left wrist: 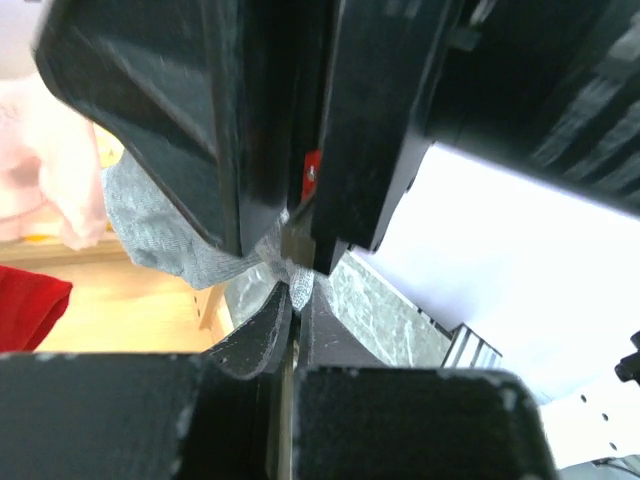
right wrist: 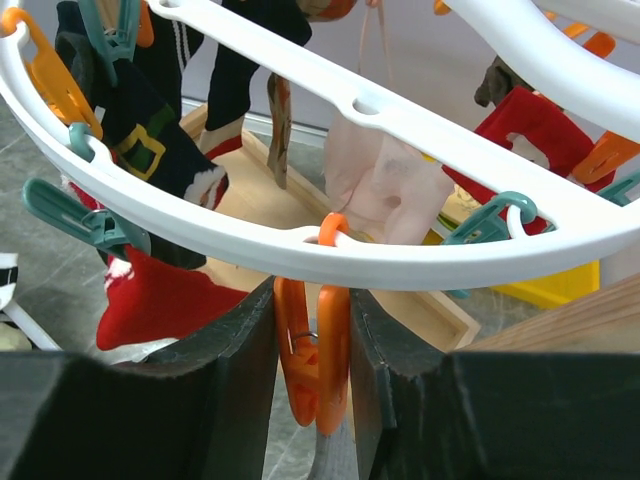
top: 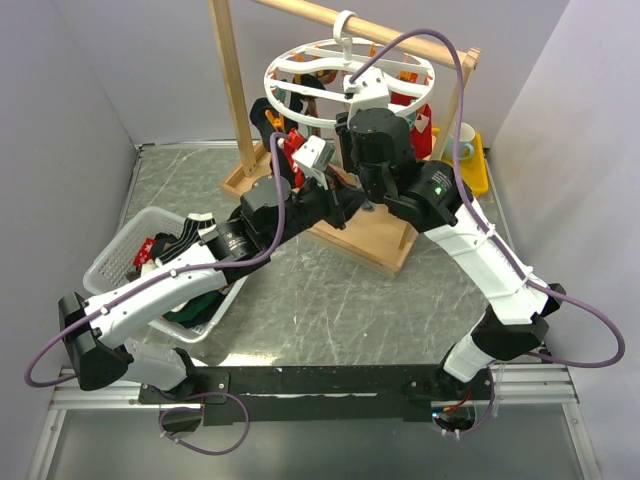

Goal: Remove the socks clipped to the hanger

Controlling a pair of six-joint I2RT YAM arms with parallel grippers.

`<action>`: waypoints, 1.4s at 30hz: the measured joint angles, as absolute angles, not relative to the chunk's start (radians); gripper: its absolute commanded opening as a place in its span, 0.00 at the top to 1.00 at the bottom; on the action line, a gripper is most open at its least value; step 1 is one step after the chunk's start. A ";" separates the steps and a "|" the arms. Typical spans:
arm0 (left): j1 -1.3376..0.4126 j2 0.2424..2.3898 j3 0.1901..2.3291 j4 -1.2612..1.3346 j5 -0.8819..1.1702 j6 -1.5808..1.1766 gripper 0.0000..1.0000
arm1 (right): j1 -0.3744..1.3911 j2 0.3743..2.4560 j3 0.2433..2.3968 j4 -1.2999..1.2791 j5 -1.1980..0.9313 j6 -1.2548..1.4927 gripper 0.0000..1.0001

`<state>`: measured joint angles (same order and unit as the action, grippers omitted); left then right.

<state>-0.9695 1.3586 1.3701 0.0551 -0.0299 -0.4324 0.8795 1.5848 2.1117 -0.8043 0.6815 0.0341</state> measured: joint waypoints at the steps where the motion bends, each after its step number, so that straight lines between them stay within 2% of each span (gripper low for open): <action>1: -0.970 1.359 1.365 0.055 -0.027 -0.436 0.99 | 0.879 1.584 2.110 -0.802 0.682 0.034 0.69; 11: -0.971 1.317 1.227 -0.011 -0.038 -0.464 0.99 | 0.879 1.548 2.040 -0.772 0.668 0.038 0.68; 24: -0.954 1.077 1.221 -0.361 -0.289 -0.412 0.99 | 0.879 1.485 1.967 -0.720 0.650 0.053 0.66; 27: -0.907 1.045 1.228 -0.459 -0.323 -0.416 0.99 | 0.876 1.472 1.954 -0.710 0.648 0.055 0.62; 29: -0.861 1.022 1.228 -0.524 -0.339 -0.424 0.99 | 0.872 1.463 1.943 -0.703 0.646 0.057 0.53; 34: -0.733 0.935 1.213 -0.640 -0.391 -0.440 0.99 | 0.865 1.442 1.919 -0.708 0.642 0.063 0.37; 42: -0.554 0.840 1.121 -0.728 -0.437 -0.462 0.99 | 0.856 1.439 1.917 -0.719 0.635 0.071 0.26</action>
<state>-0.5545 0.8402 1.1206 -0.7277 -0.4374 -0.4618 0.8558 1.4395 1.9175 -0.7193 0.6353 0.0711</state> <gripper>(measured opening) 0.036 0.720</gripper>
